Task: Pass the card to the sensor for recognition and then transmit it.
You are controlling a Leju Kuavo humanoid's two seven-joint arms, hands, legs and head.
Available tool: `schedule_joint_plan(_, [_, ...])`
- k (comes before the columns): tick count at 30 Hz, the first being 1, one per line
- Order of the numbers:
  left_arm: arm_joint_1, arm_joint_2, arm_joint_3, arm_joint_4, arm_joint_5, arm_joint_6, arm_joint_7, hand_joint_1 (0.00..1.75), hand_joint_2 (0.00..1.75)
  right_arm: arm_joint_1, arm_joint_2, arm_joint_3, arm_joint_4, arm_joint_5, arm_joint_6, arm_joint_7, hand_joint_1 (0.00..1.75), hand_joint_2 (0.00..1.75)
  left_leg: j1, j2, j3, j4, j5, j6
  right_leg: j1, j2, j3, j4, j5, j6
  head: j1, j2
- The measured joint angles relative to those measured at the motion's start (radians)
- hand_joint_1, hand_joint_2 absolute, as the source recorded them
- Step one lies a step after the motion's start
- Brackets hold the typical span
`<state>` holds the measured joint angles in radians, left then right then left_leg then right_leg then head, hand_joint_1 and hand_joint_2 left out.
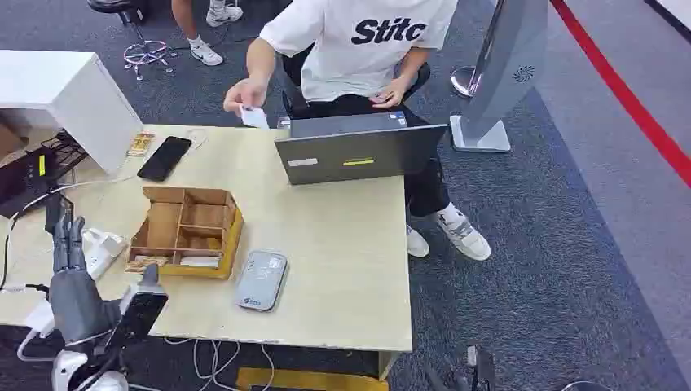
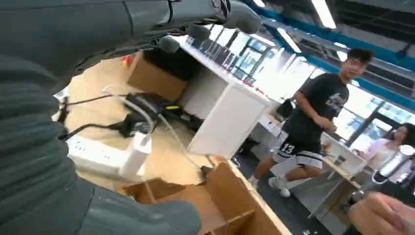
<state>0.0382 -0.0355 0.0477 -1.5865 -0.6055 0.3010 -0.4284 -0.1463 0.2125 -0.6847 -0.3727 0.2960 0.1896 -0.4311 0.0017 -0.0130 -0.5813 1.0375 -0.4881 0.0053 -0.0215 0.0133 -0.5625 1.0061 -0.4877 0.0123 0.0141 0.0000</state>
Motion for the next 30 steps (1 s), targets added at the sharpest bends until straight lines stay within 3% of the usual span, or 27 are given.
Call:
schedule_joint_plan(19, [-0.363, 0.066, -0.123, 0.306, -0.482, -0.058, 0.202, 0.02, 1.75, -0.046, 0.017, 0.083, 0.008, -0.003, 0.0, -0.025, 0.0, 1.75, 0.0, 0.001, 0.0, 0.001, 0.001, 0.0, 0.0, 0.001, 0.0, 0.0, 0.001, 0.0, 0.0, 0.0])
schedule_joint_plan(20, [-0.382, 0.068, -0.132, 0.324, -0.508, -0.061, 0.214, 1.75, 1.75, -0.048, 0.018, 0.088, 0.009, -0.003, 0.0, -0.026, 0.0, 1.75, 0.0, 0.0, 0.0, 0.001, 0.001, 0.0, 0.0, 0.001, 0.0, 0.0, 0.001, 0.0, 0.0, 0.0])
schedule_joint_plan(30, [-0.538, 0.085, -0.196, 0.468, -0.768, -0.079, 0.338, 1.75, 1.75, -0.066, 0.023, 0.141, 0.017, -0.035, 0.0, -0.04, 0.0, 1.75, 0.0, 0.0, -0.001, 0.001, 0.001, 0.0, 0.0, 0.001, -0.001, 0.001, 0.001, 0.0, 0.0, 0.0])
